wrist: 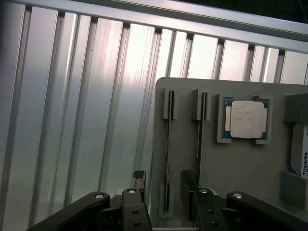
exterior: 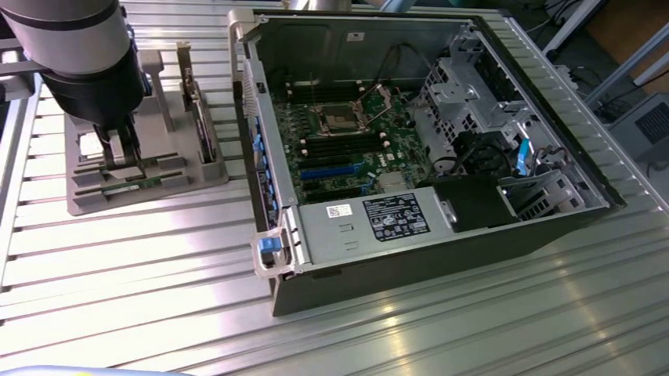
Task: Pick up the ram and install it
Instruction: 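Pick up the ram and move it above insertion slot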
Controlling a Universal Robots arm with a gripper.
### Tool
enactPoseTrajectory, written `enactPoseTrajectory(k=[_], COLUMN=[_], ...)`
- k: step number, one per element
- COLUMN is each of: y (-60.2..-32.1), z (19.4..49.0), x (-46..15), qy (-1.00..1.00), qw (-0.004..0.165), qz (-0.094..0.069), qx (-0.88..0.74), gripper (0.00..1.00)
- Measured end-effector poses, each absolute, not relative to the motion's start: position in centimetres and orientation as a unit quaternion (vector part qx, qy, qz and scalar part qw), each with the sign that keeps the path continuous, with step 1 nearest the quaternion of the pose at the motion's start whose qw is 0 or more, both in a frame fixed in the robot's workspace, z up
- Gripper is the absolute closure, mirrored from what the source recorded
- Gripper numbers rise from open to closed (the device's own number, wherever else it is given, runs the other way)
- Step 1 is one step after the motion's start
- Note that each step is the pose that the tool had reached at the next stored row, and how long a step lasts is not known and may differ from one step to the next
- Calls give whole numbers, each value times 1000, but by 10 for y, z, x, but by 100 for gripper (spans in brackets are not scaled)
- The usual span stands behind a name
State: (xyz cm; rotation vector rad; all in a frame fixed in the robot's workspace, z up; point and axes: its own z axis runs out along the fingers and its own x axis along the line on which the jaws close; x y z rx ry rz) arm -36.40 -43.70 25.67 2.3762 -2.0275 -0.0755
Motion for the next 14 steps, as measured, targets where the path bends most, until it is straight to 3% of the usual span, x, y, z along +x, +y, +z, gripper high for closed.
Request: enactPoseTrajectory(k=[14], y=[-437], z=[244], x=[-366], qy=[-648], qw=[9], qz=[-24], qx=[761], gripper=[58])
